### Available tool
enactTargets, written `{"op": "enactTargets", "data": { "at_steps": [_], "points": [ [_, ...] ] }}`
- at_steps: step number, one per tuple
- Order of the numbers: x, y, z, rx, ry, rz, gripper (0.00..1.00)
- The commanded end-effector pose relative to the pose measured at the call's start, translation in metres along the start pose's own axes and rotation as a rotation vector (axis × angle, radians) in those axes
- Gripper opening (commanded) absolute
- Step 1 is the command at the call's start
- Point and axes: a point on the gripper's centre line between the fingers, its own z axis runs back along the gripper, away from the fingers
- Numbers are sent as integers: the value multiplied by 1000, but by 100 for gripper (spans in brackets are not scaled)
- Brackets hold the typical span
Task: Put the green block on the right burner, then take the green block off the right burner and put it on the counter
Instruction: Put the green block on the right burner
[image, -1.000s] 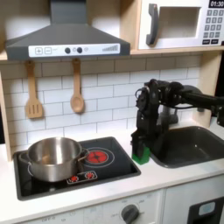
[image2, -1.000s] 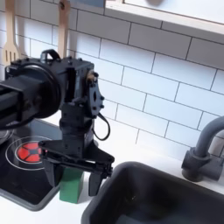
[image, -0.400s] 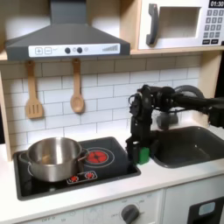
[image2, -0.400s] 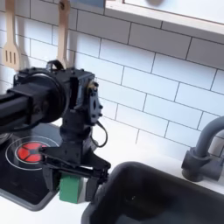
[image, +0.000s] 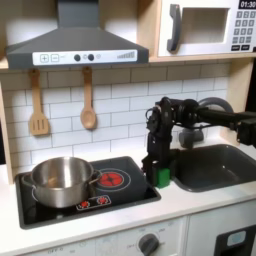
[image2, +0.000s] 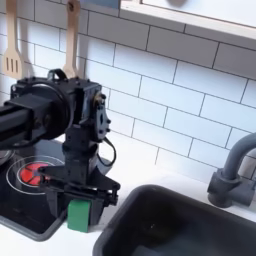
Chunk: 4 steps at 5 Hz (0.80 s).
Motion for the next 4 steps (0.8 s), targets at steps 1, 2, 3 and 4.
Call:
{"op": "enactTargets", "data": {
  "at_steps": [1,2,3,4],
  "points": [
    [0,-1,2,-11,-13,-7,0],
    [-1,0,2,-19,-13,-6,0],
    [2,2,10,-53,-2,-3,0],
    [-2,5,19,-83,21,15,0]
  ]
}}
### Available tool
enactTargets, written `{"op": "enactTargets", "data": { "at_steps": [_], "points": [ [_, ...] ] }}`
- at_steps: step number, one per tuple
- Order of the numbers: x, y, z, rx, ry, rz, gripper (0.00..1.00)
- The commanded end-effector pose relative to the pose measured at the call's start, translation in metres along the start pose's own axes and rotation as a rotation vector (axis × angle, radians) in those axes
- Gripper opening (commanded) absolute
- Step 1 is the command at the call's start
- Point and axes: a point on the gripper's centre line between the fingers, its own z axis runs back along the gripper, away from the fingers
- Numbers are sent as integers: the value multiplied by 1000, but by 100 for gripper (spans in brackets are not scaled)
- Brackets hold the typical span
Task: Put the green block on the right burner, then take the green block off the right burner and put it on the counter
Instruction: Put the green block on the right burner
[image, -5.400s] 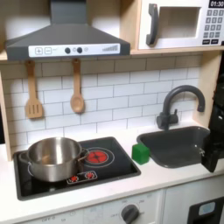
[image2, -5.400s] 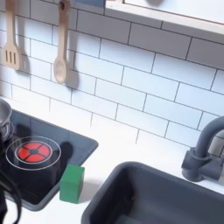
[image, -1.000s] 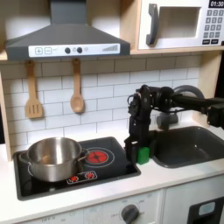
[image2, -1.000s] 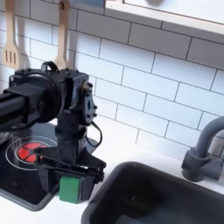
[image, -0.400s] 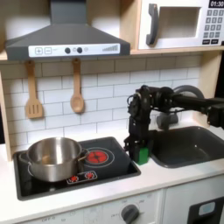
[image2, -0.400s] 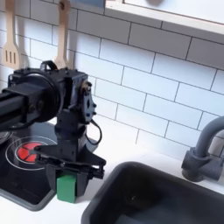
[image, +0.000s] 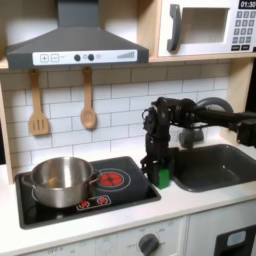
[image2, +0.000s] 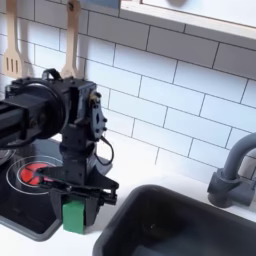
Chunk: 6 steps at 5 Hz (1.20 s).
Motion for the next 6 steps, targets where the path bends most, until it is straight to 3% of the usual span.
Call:
{"op": "enactTargets", "data": {
  "at_steps": [1,2,4,6],
  "points": [
    [0,-1,25,-44,-20,6,0],
    [6,5,29,-43,-36,8,0],
    [20,36,24,-15,-46,43,0],
    [32,54,18,11,-52,65,0]
  ]
}}
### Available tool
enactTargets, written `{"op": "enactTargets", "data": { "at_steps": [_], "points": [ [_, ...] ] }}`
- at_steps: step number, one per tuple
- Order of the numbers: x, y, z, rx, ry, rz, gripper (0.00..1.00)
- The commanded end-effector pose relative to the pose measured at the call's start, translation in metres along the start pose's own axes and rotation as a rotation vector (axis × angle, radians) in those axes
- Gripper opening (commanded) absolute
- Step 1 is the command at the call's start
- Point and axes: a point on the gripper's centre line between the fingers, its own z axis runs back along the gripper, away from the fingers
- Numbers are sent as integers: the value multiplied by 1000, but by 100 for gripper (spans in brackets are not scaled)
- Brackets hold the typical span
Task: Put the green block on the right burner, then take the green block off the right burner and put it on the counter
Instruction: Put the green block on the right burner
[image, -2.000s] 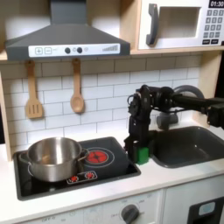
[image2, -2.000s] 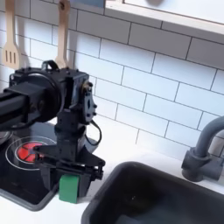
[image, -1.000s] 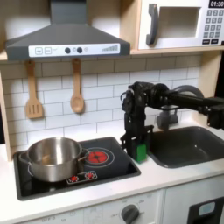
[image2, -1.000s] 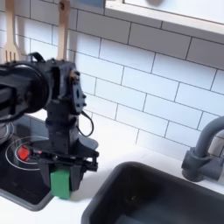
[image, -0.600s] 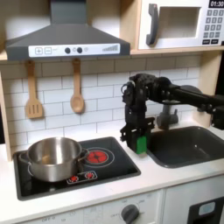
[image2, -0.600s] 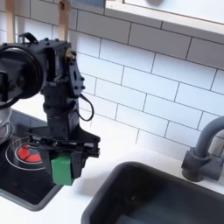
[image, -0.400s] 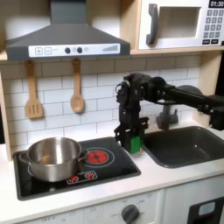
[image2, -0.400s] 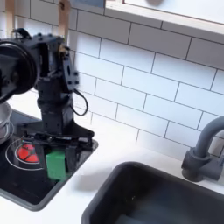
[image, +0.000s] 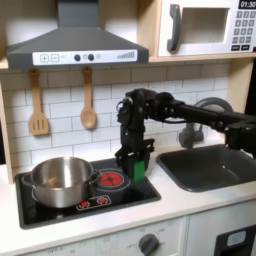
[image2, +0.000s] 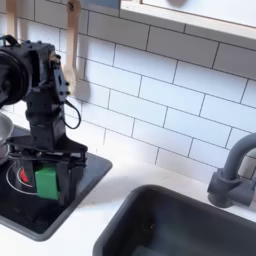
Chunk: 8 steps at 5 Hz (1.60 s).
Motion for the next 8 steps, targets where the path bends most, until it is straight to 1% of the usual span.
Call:
{"op": "enactTargets", "data": {
  "at_steps": [1,2,3,4,5,6,7,8],
  "points": [
    [2,7,-8,38,7,-27,0],
    [1,9,-11,39,1,-34,0],
    [3,8,-15,48,-2,-42,0],
    [5,9,-21,54,10,-31,0],
    [5,9,-22,58,14,-27,0],
    [5,9,-21,55,30,-9,91],
    [3,11,-19,63,14,8,100],
    [5,13,-13,50,8,13,100]
  ]
}}
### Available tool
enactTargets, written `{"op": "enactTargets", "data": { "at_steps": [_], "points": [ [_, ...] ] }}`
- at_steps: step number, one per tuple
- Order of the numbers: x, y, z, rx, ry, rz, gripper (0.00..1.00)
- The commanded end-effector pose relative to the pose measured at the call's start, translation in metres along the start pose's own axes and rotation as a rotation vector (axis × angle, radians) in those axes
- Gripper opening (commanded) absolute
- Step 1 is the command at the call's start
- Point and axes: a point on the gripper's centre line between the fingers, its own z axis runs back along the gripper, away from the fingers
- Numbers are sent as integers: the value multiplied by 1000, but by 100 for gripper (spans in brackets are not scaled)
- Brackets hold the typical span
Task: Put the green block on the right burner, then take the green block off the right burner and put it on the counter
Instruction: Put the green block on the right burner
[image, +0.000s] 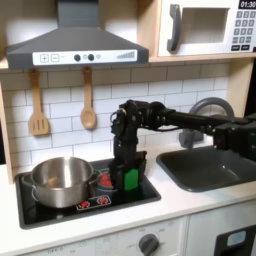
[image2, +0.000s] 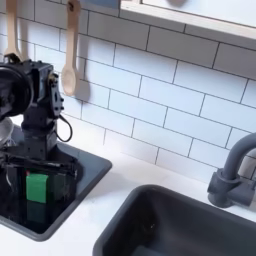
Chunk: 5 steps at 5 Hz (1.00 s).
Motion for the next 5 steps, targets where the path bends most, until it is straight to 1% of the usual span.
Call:
{"op": "enactTargets", "data": {
  "at_steps": [1,2,3,5],
  "points": [
    [-4,0,26,-14,-16,-13,100],
    [-6,-3,45,-37,-27,-30,100],
    [-13,-7,55,-56,-30,-45,100],
    [-32,-12,76,-66,-64,-84,100]
  ]
}}
